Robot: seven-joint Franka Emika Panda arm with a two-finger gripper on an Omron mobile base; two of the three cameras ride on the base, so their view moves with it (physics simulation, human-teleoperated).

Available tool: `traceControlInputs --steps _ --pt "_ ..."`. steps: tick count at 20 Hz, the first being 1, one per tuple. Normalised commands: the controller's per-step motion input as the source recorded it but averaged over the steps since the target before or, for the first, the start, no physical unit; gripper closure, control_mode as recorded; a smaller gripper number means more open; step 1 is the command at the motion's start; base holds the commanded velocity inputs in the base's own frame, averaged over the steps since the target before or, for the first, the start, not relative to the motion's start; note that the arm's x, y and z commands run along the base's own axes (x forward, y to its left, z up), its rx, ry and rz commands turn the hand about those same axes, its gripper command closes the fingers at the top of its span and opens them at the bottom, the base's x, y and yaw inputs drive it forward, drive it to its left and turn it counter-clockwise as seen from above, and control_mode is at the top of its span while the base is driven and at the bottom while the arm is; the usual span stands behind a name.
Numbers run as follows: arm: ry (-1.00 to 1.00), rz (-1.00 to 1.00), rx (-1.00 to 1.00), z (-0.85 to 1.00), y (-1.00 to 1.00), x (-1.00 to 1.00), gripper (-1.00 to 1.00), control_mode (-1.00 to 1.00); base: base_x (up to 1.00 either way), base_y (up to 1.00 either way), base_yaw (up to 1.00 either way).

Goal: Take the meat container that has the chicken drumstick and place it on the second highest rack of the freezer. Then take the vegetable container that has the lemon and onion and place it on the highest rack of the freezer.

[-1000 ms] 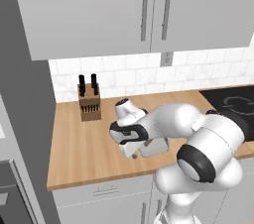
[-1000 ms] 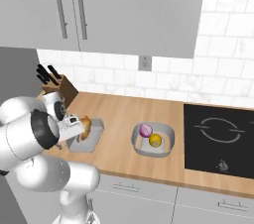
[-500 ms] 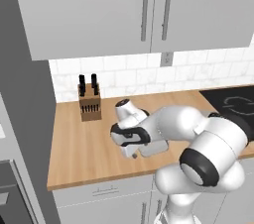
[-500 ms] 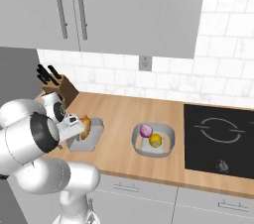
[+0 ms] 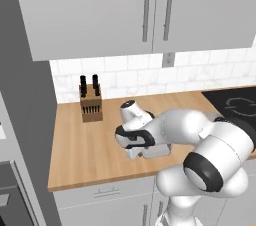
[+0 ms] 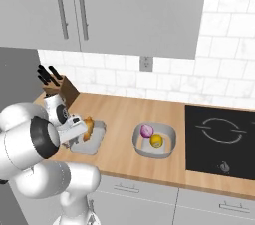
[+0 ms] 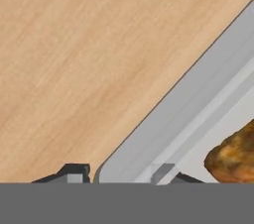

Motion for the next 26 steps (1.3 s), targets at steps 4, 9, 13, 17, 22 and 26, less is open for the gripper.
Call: traceControlInputs --steps 4,9,13,17,22,26 --pt "0.00 0.00 0.02 -0.21 -0.24 -0.12 1.00 -1.00 0.00 0.00 0.00" --pt "-0.02 0.00 0.06 0.52 -0.02 -0.17 1.00 -1.00 0.00 0.00 0.00" --pt "-0.12 0.01 0.01 1.00 0.00 -0.49 1.00 -1.00 0.00 0.00 0.00" --pt "-0.17 0.00 0.00 1.00 0.00 -0.71 1.00 -1.00 0.00 0.00 0.00" --pt "-0.17 0.00 0.04 1.00 0.00 -0.72 1.00 -1.00 0.00 0.00 0.00" --pt "-0.05 -0.11 0.18 1.00 0.00 -0.54 1.00 -1.00 0.00 0.00 0.00"
